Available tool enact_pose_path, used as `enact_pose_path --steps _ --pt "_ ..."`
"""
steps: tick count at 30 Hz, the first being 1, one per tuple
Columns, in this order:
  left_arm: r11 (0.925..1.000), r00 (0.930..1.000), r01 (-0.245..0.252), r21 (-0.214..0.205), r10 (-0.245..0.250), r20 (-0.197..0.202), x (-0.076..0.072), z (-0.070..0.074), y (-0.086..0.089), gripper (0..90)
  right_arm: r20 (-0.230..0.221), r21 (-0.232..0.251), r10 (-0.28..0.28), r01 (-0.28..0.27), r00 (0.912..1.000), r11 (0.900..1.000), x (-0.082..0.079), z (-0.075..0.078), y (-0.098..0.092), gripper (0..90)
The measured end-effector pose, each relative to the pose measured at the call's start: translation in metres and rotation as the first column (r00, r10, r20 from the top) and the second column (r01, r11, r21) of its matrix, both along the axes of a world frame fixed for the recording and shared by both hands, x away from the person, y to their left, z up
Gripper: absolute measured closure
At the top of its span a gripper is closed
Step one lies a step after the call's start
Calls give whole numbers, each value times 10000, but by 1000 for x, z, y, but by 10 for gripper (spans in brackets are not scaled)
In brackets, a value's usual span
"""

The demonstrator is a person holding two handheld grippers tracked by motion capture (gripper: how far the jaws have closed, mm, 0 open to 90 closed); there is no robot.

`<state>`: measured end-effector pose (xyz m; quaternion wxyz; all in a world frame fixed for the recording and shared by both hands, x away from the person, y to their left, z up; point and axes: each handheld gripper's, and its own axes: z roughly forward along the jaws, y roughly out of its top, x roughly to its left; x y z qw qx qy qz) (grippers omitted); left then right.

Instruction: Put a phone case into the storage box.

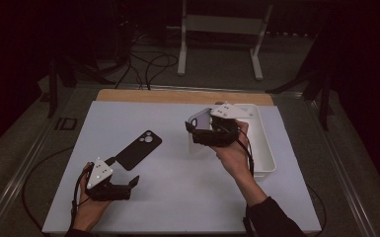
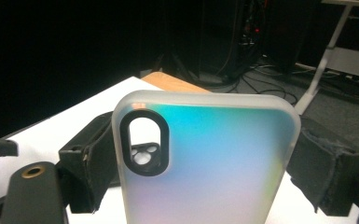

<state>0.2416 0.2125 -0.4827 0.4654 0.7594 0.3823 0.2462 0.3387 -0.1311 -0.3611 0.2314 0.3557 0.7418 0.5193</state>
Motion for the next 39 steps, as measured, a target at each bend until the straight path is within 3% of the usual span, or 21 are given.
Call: enact_pose_path --steps 5,15,25,39 --pt "10000 9999 -32 -79 33 136 -1 -2 5 1 77 -116 -230 231 9997 9997 5 6 -5 167" --pt "10000 9998 -54 -30 55 200 -2 -3 5 1 -190 19 -794 794 9967 9968 22 12 -22 167" --pt "10000 9998 -96 18 95 178 -3 -5 4 1 -210 -33 -1659 1659 9859 9861 43 18 -45 167" --pt "9998 9997 -103 166 100 218 -4 -5 3 1 114 30 -2259 2259 9741 9742 56 28 -61 167"
